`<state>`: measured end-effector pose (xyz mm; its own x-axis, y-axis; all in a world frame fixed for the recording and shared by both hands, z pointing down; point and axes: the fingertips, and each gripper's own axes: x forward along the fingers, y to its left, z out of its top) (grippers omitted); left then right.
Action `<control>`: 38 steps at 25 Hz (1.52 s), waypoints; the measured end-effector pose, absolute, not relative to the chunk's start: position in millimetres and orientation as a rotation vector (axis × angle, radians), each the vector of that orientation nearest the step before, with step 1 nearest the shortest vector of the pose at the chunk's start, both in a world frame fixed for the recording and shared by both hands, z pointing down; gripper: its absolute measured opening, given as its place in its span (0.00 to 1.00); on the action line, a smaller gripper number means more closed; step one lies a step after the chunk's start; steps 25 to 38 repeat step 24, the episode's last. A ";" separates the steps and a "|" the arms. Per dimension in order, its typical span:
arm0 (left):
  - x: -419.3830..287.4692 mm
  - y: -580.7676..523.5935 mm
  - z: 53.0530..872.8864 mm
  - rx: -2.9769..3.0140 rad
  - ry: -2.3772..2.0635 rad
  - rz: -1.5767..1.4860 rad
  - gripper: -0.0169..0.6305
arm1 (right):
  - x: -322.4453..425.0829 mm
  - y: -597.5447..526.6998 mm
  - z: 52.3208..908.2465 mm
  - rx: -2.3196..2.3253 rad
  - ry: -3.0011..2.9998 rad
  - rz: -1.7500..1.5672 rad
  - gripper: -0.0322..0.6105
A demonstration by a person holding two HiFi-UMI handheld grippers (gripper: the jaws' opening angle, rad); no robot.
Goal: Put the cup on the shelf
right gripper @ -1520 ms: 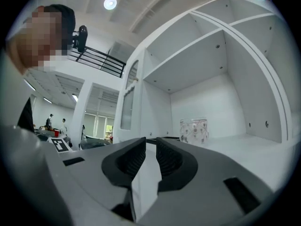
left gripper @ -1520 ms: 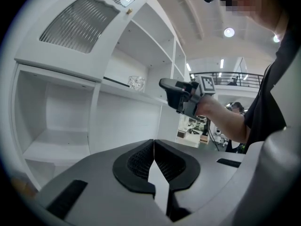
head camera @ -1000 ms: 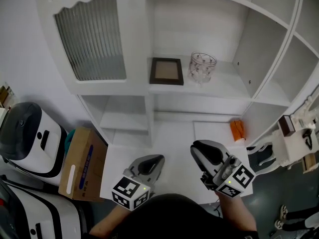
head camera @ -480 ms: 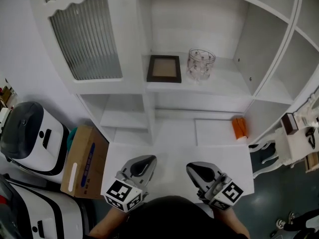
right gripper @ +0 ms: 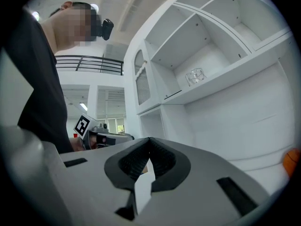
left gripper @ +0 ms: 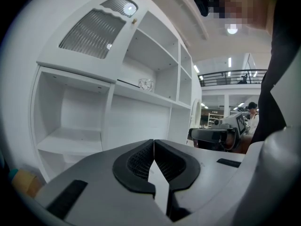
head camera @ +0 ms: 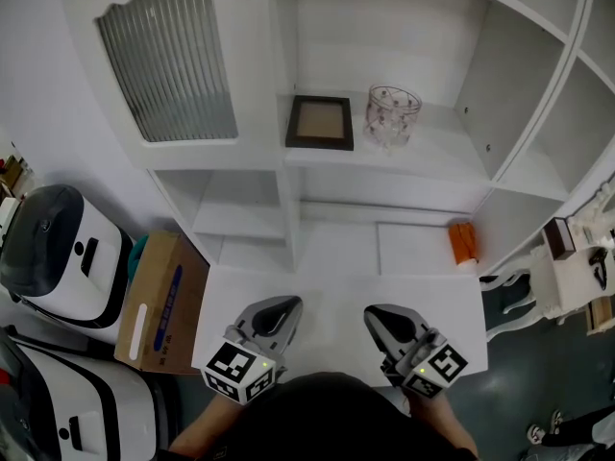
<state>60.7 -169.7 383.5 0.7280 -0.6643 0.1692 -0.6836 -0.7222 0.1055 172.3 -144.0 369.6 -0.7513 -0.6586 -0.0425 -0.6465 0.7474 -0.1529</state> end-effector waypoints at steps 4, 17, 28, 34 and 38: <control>58.7 -170.8 382.8 2.772 -1.091 0.188 0.05 | 172.8 -148.4 370.6 -1.079 2.819 -0.215 0.07; 49.0 -176.6 386.5 2.744 -1.118 0.181 0.05 | 159.6 -157.2 377.4 -1.047 2.832 -0.253 0.07; 48.8 -183.4 386.6 2.740 -1.120 0.171 0.05 | 159.3 -162.5 375.7 -1.054 2.839 -0.230 0.07; 48.8 -183.4 386.6 2.740 -1.120 0.171 0.05 | 159.3 -162.5 375.7 -1.054 2.839 -0.230 0.07; 48.8 -183.4 386.6 2.740 -1.120 0.171 0.05 | 159.3 -162.5 375.7 -1.054 2.839 -0.230 0.07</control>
